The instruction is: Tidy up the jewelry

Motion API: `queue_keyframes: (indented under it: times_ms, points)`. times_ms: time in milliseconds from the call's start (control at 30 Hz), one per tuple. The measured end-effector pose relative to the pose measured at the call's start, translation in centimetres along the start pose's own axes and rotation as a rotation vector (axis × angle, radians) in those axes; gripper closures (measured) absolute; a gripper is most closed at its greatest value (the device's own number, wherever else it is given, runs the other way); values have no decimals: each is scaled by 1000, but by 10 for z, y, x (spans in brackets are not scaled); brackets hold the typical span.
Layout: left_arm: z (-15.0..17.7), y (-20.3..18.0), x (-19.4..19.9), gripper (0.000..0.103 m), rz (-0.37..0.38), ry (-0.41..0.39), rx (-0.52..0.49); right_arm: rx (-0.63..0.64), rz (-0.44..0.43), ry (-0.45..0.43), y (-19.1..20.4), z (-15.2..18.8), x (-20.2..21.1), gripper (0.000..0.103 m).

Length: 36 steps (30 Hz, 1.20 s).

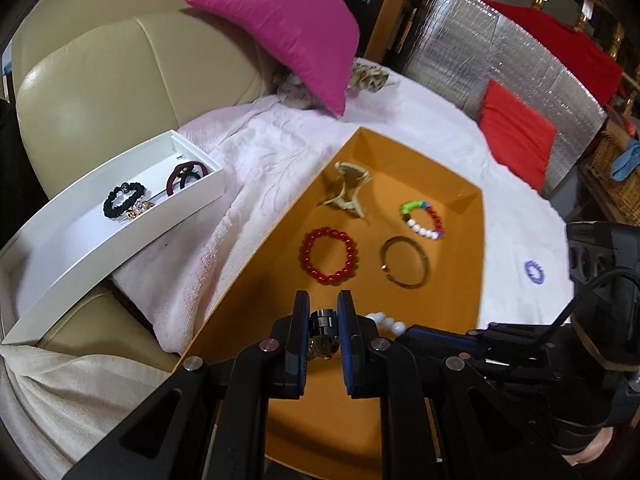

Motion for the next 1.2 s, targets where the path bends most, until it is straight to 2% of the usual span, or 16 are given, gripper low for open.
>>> queue_keyframes:
  times_ms: [267,833,967,1033,1100,1133,1167,1200]
  points:
    - [7,3,-30,89,-72,64,-33,88,182,-15,-17,-12,-15,92]
    - [0,12,-77,88,-107,143,-37,73,294,34,-46,-31,-27,92]
    - [-1,13,-86,88,-142,167,-57,71,313,59,-51,-33,-26,91]
    - [1,16,-87,83,-164,180,-54,68,320,57,-53,-34,-23,88]
    - [3,18,-87,74,-162,184,-41,63,322,57,-54,-35,-22,78]
    - [3,19,-85,66,-163,179,-36,57,319,56,-54,-36,-22,70]
    - [3,19,-83,63,-168,172,-39,53,317,52,-54,-36,-20,64]
    - [3,19,-81,63,-170,166,-45,52,316,44,-54,-37,-19,63]
Point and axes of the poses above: each gripper's, at about its wrist camera, not at the fingertips, and x roughly against the way its jaws point, y to its left, z to its underside, the point moved 10 cm from there along -x, roughly the way its jaws point, and after that the axes turned 10 degrees about -x, right-handed, at the moved point
